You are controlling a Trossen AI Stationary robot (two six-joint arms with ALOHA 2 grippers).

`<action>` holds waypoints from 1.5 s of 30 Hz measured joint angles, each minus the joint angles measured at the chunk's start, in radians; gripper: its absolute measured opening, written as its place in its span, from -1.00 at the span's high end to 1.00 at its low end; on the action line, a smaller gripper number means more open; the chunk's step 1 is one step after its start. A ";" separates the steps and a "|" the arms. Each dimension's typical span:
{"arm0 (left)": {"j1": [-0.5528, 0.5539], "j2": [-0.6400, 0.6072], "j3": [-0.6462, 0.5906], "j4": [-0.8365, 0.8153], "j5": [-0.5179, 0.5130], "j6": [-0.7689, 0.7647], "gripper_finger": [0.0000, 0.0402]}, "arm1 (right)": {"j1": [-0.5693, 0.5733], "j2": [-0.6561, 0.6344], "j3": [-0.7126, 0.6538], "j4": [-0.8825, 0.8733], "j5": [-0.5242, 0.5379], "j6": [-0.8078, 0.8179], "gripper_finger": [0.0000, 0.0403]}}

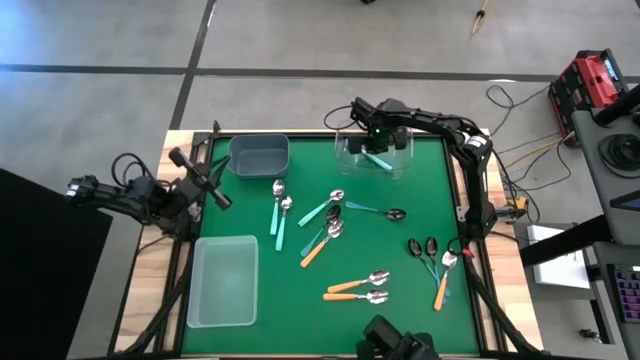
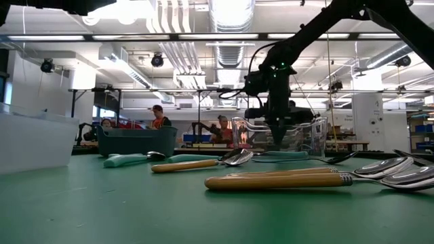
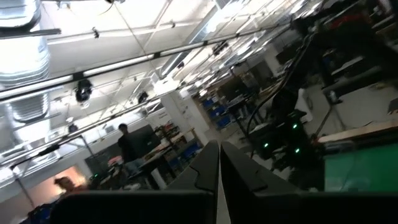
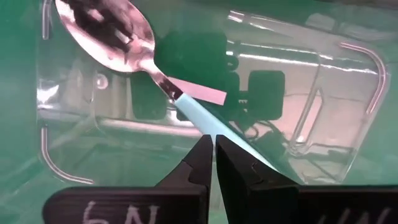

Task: Sort silverware by color (type)
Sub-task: Put the light blue spoon into the transparent bin

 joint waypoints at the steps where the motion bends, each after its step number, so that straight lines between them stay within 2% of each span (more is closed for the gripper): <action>1: 0.000 0.000 0.000 -0.001 -0.015 0.005 1.00 | 0.001 0.000 -0.002 -0.001 0.000 0.004 0.94; 4: 0.000 0.000 0.000 0.000 -0.038 0.013 1.00 | 0.003 0.000 -0.004 0.002 0.000 0.009 0.94; 45: 0.000 0.000 0.000 0.001 -0.038 0.014 1.00 | 0.020 0.000 -0.084 0.094 0.000 0.020 0.94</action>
